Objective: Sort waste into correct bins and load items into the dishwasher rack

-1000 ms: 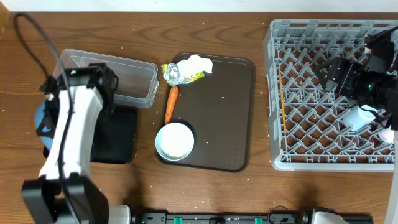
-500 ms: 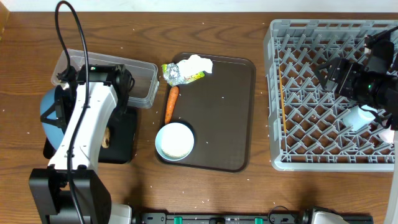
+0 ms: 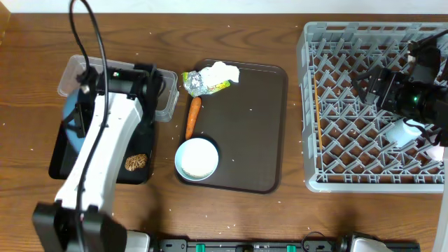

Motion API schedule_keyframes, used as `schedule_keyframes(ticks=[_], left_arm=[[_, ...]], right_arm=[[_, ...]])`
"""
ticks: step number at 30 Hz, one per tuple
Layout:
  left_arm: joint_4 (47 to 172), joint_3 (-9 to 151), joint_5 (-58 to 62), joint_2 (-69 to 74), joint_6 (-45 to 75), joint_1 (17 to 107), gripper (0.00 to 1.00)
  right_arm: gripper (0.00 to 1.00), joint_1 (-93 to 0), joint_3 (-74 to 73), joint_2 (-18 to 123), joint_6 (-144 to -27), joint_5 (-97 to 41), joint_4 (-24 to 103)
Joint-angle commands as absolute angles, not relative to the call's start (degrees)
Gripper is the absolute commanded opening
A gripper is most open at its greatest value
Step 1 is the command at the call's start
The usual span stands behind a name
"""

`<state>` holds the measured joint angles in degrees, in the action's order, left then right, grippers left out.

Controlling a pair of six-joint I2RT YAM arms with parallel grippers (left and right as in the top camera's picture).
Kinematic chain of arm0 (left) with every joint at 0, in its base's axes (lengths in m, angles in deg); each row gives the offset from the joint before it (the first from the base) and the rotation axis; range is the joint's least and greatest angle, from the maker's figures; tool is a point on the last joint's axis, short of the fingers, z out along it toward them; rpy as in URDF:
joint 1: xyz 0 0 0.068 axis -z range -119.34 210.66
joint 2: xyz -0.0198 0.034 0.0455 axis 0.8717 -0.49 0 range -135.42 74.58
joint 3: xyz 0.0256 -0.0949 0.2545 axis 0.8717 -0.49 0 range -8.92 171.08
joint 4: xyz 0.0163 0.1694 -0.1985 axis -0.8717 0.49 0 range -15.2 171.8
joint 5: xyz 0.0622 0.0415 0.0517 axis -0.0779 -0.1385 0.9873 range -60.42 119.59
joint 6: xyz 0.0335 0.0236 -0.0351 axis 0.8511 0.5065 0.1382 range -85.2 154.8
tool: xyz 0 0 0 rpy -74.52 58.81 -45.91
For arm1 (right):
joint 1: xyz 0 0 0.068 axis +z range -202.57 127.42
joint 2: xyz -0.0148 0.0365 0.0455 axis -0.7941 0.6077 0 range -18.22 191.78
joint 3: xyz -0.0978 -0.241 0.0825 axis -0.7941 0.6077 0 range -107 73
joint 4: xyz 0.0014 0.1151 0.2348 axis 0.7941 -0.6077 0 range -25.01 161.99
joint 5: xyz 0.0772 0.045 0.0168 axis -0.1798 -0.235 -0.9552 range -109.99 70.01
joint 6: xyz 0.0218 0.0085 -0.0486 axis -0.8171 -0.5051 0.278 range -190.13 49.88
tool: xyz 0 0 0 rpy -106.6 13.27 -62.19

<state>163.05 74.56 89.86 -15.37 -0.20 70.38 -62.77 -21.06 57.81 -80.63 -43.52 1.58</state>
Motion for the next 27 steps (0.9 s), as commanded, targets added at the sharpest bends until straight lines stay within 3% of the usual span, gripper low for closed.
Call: schedule_keyframes(ticks=[1,7,14,19,22,27], left_arm=[[159.40,81.73,76.00,-9.54,5.37,74.53,0.06],[139.08,83.59,36.87,-3.00,19.97,82.99,0.06],[126.33,83.57,27.59,-2.98,19.97,91.47,0.06],[123.56,83.59,27.39,-3.20,19.97,95.66,0.06],[122.49,83.59,25.62,-3.09,19.97,96.74,0.06],[121.90,83.57,25.20,-3.11,19.93,97.02,0.07]], right_arm=[[0.82,-61.74,-21.37,57.85,-76.76,-50.01,1.73],[0.79,-58.14,-21.37,57.87,-71.32,-57.23,1.77],[0.82,-48.35,-21.37,57.92,-65.90,-58.28,3.04],[0.78,-43.56,-21.37,57.98,-67.43,-47.26,4.37],[0.60,-42.86,-21.37,58.20,-67.75,-45.03,4.99],[0.01,-42.77,-21.37,58.22,-67.75,-45.25,6.54]])
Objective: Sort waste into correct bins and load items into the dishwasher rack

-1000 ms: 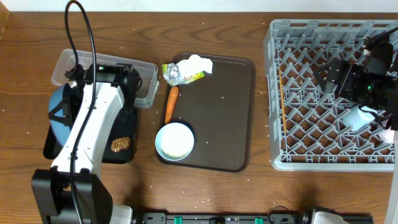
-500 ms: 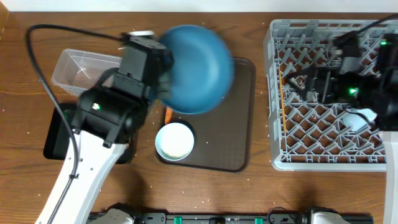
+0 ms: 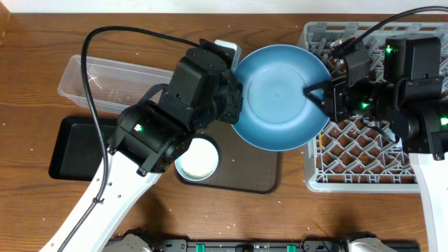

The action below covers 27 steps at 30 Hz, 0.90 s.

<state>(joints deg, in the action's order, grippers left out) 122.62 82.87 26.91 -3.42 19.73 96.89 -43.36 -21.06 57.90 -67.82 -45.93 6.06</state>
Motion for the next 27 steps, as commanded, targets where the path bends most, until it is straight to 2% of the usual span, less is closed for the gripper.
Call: schedule_keyframes(ticks=[1,2,4,6,8,12,16,24,27], left_arm=[[121.79,83.59,25.22,-3.11,19.95,97.02,0.24],[121.74,83.59,25.22,-3.11,19.95,97.02,0.44],[121.76,83.59,25.22,-3.11,19.95,97.02,0.77],[121.81,83.57,25.25,-3.09,19.97,97.02,0.99],[121.87,83.59,25.27,-2.96,19.97,97.00,0.98],[121.85,83.59,25.29,-2.00,19.99,97.00,0.98],[122.07,83.59,25.29,-0.49,19.99,97.00,0.98],[124.85,83.59,25.25,1.94,19.97,97.02,0.98],[126.03,83.59,25.25,2.55,19.97,97.02,0.98]], right_arm=[[0.01,-42.84,-21.37,58.22,-67.75,-45.16,6.87],[0.01,-42.88,-21.37,58.22,-67.78,-44.29,7.15],[0.01,-42.93,-21.37,58.16,-68.58,-40.24,7.81],[0.01,-43.14,-21.37,58.07,-70.59,-33.01,8.33],[0.01,-43.56,-21.37,58.07,-73.48,-22.87,8.53],[0.01,-44.91,-21.37,58.16,-83.40,6.22,8.61],[0.01,-47.21,-21.37,58.33,-88.45,25.52,10.52],[0.01,-54.97,-21.30,62.29,-88.41,47.95,19.50],[0.01,-57.74,-21.30,65.55,-82.24,50.55,24.22]])
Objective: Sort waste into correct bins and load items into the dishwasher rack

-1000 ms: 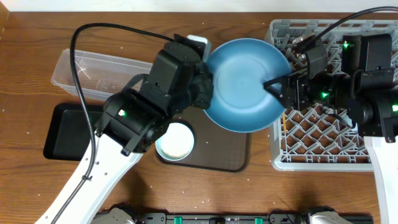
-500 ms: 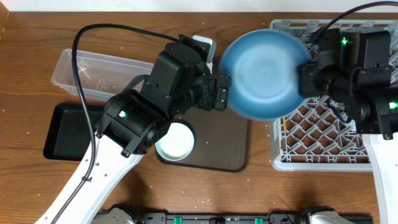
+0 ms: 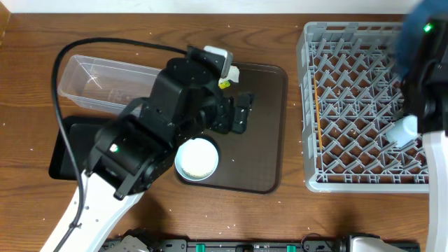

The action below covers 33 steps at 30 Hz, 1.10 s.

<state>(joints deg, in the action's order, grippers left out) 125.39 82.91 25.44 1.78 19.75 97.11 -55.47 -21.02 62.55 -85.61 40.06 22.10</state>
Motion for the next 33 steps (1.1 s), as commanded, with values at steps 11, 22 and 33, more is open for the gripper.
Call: schedule_keyframes(ticks=[11,22,33], left_arm=[[127.58,83.57,25.25,3.62,19.97,97.02,0.98],[129.13,83.57,25.27,3.58,19.97,97.02,0.98],[129.20,83.57,25.27,3.55,19.97,97.02,0.98]], right_arm=[[0.01,-61.88,-21.30,80.63,-50.22,50.46,42.78],[0.01,-62.03,-21.30,89.65,-25.57,48.93,53.77],[0.06,-61.88,-21.24,91.27,-34.44,43.42,47.72]])
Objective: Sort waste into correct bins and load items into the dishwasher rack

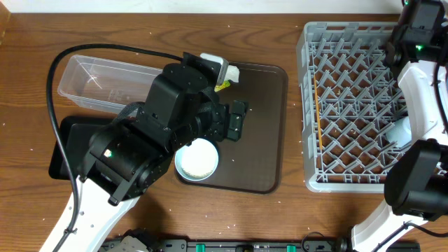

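My left gripper (pixel 236 120) hovers over the brown tray (pixel 269 140), its fingers apart with nothing between them. Just below it a white bowl (pixel 196 158) sits on the tray. At the tray's far edge a crumpled wrapper (pixel 225 73) peeks out from behind the left arm. The grey dishwasher rack (pixel 350 105) stands on the right with a white cup (pixel 399 131) in it. My right gripper (pixel 396 43) is at the rack's far right corner; its fingers are not clear. No blue plate shows.
A clear plastic bin (pixel 91 80) lies at the far left, and a black bin (pixel 66 147) lies in front of it, partly under the left arm. The right arm (pixel 420 105) stretches along the rack's right side.
The left gripper has shifted slightly toward the bowl and stays empty. The right arm has changed pose and now reaches to the rack's far right corner; the blue blur there is gone.
First my left arm was over the bins at the left with something blue beside it, and the right gripper was over the rack. Then both grippers met on a blue plate between tray and rack. After that the left gripper was empty over the tray, and the plate has since left view.
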Motion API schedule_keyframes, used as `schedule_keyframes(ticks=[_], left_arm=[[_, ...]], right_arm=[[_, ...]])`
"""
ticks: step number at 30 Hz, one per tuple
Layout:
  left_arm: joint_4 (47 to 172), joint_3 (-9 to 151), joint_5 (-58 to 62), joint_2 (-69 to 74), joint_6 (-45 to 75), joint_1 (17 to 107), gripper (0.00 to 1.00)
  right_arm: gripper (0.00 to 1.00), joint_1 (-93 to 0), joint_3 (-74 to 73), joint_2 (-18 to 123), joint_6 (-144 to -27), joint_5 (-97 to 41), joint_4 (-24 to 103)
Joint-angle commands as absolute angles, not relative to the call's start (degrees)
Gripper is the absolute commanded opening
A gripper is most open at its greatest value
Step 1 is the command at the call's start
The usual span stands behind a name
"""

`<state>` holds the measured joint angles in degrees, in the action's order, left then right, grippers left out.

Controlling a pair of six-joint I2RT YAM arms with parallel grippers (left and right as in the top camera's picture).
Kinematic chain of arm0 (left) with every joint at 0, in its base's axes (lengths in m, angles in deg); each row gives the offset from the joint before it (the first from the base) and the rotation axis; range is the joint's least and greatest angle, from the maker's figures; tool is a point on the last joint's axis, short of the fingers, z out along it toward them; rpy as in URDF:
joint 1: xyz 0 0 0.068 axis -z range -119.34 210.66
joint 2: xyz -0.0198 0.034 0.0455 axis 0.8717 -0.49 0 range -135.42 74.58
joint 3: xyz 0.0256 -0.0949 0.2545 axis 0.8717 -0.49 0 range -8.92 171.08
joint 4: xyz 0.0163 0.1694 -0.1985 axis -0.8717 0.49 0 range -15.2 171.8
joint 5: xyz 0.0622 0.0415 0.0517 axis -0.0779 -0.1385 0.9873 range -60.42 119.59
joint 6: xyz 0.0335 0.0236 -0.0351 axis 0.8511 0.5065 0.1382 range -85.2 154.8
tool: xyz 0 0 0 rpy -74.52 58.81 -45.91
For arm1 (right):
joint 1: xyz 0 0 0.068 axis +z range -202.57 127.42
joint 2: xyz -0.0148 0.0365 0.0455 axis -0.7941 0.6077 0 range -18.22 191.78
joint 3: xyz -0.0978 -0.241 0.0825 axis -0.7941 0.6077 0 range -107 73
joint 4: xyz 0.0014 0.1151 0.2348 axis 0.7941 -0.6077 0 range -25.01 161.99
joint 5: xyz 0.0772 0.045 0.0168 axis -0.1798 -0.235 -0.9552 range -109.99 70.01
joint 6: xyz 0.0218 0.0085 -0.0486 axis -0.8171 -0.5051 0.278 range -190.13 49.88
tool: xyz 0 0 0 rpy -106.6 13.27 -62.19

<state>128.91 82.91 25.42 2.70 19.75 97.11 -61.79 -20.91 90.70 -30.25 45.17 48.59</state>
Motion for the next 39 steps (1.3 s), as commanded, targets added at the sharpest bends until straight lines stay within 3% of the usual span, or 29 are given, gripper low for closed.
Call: schedule_keyframes(ticks=[1,2,4,5,10,13,24,28,32,34,39], left_arm=[[129.17,83.57,25.27,3.55,19.97,97.02,0.98],[129.20,83.57,25.27,3.55,19.97,97.00,0.98],[129.20,83.57,25.27,3.55,19.97,97.00,0.98],[129.20,83.57,25.27,3.55,19.97,97.02,0.98],[129.24,83.57,25.27,3.55,19.97,97.02,0.98],[129.22,83.57,25.27,3.60,19.97,97.02,0.98],[126.84,83.59,27.63,5.96,25.70,97.00,0.98],[128.39,83.57,27.96,7.71,31.27,96.80,0.98],[136.21,82.96,35.54,6.83,28.08,95.99,0.98],[140.65,81.76,37.90,5.46,23.32,95.27,1.00],[148.30,77.41,37.97,1.30,16.63,93.94,0.92]], right_arm=[[0.12,-61.88,-21.21,91.27,-35.78,43.12,47.45],[0.23,-61.90,-21.21,91.27,-37.22,42.81,47.26],[0.60,-61.90,-21.21,91.27,-39.65,41.26,47.32],[0.69,-61.88,-21.24,91.27,-39.91,39.69,47.32],[0.85,-61.33,-21.24,90.88,-40.67,39.14,47.37],[0.98,-60.83,-21.26,88.93,-46.81,36.28,46.51],[0.98,-59.54,-21.39,72.56,-60.48,1.04,31.63],[0.95,-57.88,-21.39,65.85,-67.05,-18.37,23.19],[0.89,-55.58,-21.39,61.68,-68.39,-38.85,15.06],[0.86,-54.01,-21.39,61.04,-68.39,-44.03,12.02],[0.85,-50.16,-21.04,61.28,-70.55,-43.11,4.75]])
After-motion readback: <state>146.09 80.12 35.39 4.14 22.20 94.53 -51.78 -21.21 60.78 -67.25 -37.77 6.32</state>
